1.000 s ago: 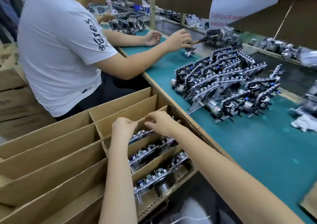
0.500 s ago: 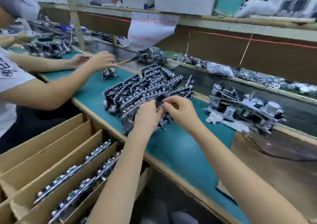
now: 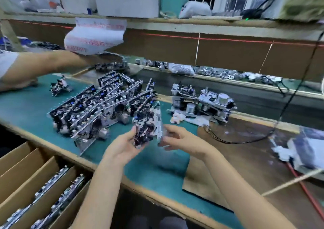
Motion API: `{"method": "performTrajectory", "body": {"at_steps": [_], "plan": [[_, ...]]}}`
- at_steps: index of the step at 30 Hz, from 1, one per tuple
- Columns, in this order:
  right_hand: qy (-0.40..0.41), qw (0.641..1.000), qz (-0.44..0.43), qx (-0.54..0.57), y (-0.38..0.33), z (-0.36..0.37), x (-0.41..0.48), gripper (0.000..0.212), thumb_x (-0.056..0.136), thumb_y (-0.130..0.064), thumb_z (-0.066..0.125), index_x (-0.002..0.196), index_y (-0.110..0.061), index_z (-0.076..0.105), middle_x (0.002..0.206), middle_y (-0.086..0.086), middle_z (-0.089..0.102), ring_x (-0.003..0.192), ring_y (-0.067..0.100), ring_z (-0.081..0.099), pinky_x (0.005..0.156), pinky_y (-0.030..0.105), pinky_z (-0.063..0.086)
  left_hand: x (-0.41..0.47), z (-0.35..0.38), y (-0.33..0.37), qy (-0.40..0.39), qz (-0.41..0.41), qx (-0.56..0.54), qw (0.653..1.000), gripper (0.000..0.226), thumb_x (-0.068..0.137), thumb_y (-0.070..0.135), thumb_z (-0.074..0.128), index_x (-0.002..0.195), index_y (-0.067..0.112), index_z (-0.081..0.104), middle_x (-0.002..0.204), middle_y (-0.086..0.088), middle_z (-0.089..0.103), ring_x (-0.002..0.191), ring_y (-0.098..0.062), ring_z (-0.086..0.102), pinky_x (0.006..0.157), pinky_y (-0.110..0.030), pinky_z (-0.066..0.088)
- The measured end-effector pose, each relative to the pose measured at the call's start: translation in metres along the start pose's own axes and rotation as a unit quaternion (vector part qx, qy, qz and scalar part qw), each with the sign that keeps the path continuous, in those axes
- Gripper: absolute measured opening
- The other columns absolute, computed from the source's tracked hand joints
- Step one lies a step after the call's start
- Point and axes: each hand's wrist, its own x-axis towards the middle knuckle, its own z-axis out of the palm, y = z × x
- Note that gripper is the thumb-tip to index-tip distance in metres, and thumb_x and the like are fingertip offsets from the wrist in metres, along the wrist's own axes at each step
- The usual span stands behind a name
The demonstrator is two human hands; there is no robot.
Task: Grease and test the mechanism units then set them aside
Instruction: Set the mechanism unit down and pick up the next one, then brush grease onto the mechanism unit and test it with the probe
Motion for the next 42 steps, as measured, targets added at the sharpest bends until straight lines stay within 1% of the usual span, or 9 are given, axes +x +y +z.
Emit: {"method": "performTrajectory", "body": {"at_steps": [3,9,15,18,21,24,29,36,42], "plan": [[0.111,0.982,-0.088,0.122,0.007,-0.01,-0.009,0.027,0.09,-0.005,0.053,0.112,-0.021,0.053,0.094,-0.002,0.066,0.083,0.013,0.066,0.079,0.03,0.054,0.005,0.027,-0.029,-0.04,-0.054,-0.091,0.994,0.033,0.1,0.021,0.04,0.087,-0.006,0.055,0.084,-0.019,0.064,0.075,-0.027,0.06,0.057,-0.038,0.056],[0.148,0.941,-0.091,0.291,0.007,-0.056,-0.035,0.01,0.078,-0.016,0.061,0.07,-0.013,0.057,0.057,0.0,0.059,0.047,0.011,0.052,0.045,0.019,0.042,0.034,0.041,-0.058,-0.089,-0.014,0.113,0.99,0.054,0.1,0.039,0.031,0.131,-0.003,0.046,0.111,-0.012,0.061,0.104,-0.024,0.059,0.084,-0.031,0.046],[0.13,0.923,-0.018,0.361,0.018,-0.066,-0.036,0.022,0.072,-0.024,0.06,0.051,-0.019,0.062,0.064,0.001,0.058,0.066,0.017,0.05,0.075,0.032,0.038,0.046,0.02,-0.075,-0.278,-0.01,0.069,0.958,0.032,0.076,0.014,0.068,0.105,0.002,0.072,0.107,-0.015,0.071,0.091,-0.021,0.07,0.069,-0.028,0.056],[0.103,0.934,0.01,0.341,0.013,-0.066,-0.035,0.023,0.082,-0.029,0.054,0.064,-0.019,0.066,0.06,-0.004,0.063,0.056,0.01,0.059,0.065,0.029,0.052,0.051,0.016,-0.078,-0.302,0.013,0.052,0.952,0.048,0.051,0.024,0.091,0.094,0.008,0.077,0.097,-0.008,0.074,0.086,-0.017,0.071,0.065,-0.026,0.057],[0.221,0.963,0.042,0.147,0.014,-0.076,-0.027,0.027,0.097,-0.024,0.043,0.092,-0.007,0.062,0.076,0.012,0.069,0.059,0.014,0.063,0.059,0.025,0.054,0.055,0.012,-0.079,-0.285,0.037,0.044,0.957,0.043,0.051,0.025,0.09,0.089,0.009,0.078,0.093,-0.007,0.074,0.081,-0.016,0.072,0.062,-0.026,0.058],[0.395,0.888,0.069,-0.226,0.031,-0.095,-0.016,0.026,0.094,-0.011,0.043,0.087,0.002,0.063,0.085,0.018,0.064,0.074,0.025,0.057,0.07,0.032,0.042,0.053,0.012,-0.079,-0.275,0.053,0.039,0.959,0.026,0.068,0.021,0.069,0.09,0.011,0.078,0.094,-0.007,0.074,0.081,-0.016,0.072,0.063,-0.023,0.057],[0.329,0.837,0.166,-0.403,0.052,-0.104,-0.003,0.03,0.093,-0.026,0.049,0.071,-0.005,0.049,0.084,0.016,0.052,0.085,0.032,0.053,0.066,0.031,0.035,0.054,0.012,-0.08,-0.229,0.041,0.019,0.972,0.047,0.095,0.0,0.034,0.083,0.008,0.079,0.092,-0.009,0.074,0.082,-0.018,0.072,0.063,-0.026,0.058],[0.31,0.823,0.175,-0.442,0.068,-0.101,-0.002,0.033,0.093,-0.035,0.051,0.099,-0.004,0.061,0.101,0.013,0.063,0.094,0.032,0.059,0.075,0.035,0.045,0.054,0.016,-0.08,-0.206,0.05,0.015,0.977,0.051,0.098,-0.001,0.025,0.092,0.003,0.076,0.098,-0.011,0.073,0.084,-0.018,0.071,0.064,-0.025,0.057],[0.3,0.938,0.083,-0.151,0.057,-0.098,-0.028,0.011,0.092,-0.02,0.055,0.088,-0.009,0.057,0.071,0.003,0.062,0.051,0.008,0.059,0.052,0.02,0.049,0.053,0.021,-0.082,-0.205,0.079,0.067,0.973,0.035,0.098,0.006,0.033,0.108,0.002,0.066,0.097,-0.01,0.073,0.079,-0.019,0.07,0.059,-0.027,0.057]]}}
